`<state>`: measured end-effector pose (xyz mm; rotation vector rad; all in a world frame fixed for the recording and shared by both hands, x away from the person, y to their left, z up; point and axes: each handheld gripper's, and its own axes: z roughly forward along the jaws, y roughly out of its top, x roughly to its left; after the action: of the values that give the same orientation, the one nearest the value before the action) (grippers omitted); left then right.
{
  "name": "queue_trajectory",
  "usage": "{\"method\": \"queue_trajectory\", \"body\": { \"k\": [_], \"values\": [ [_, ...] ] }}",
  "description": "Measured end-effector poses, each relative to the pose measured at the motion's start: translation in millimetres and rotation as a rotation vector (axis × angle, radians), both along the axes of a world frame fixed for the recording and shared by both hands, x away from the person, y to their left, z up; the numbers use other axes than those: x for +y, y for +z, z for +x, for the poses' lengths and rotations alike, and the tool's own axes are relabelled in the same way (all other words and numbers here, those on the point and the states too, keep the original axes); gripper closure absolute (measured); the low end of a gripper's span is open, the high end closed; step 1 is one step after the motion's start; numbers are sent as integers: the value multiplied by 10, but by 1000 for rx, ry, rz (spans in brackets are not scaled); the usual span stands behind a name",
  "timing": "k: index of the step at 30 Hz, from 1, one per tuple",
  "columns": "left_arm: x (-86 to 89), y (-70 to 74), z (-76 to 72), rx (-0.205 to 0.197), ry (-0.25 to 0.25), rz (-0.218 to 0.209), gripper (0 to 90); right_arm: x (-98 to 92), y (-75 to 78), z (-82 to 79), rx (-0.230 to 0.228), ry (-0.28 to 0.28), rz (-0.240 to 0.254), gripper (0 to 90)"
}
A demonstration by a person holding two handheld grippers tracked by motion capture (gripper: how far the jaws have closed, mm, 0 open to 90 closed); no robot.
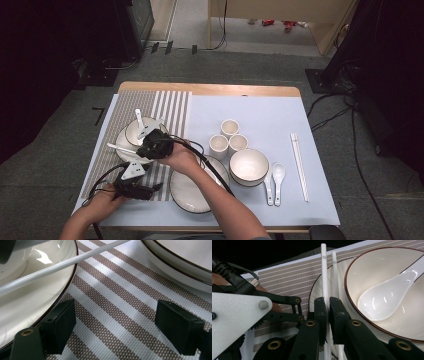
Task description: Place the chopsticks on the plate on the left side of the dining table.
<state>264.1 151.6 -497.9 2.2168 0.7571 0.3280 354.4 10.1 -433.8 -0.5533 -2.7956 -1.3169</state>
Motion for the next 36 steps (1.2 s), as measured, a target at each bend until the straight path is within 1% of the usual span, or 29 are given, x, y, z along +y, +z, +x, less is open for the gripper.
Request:
{"method": "queue_trajectory", "body": {
  "k": [21,36],
  "values": [
    [0,-1,0,0,0,-1,175,71,-112,45,-2,-13,-23,852],
    [0,0,-1,-1,1,1,175,129,-181,67,8,-15,-42,852]
  ]
}}
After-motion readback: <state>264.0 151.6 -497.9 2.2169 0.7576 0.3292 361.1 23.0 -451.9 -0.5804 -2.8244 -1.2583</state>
